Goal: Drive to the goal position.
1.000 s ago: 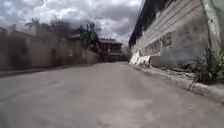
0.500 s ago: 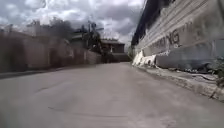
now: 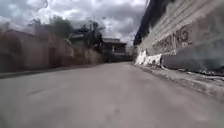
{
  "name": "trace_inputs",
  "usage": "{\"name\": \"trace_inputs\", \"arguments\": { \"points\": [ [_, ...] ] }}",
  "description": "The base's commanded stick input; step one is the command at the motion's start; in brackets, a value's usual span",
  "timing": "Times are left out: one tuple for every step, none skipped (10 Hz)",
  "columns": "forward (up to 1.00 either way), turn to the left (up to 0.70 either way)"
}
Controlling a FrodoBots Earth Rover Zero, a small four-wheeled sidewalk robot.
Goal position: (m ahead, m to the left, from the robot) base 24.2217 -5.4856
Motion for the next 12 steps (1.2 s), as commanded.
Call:
{"name": "trace_inputs", "arguments": {
  "points": [
    [1.0,0.0],
    [1.0,0.0],
    [1.0,0.0],
    [1.0,0.0],
    [1.0,0.0],
    [1.0,0.0],
    [1.0,0.0],
    [1.0,0.0],
    [1.0,0.0],
    [1.0,0.0],
    [1.0,0.0],
    [1.0,0.0]
  ]
}}
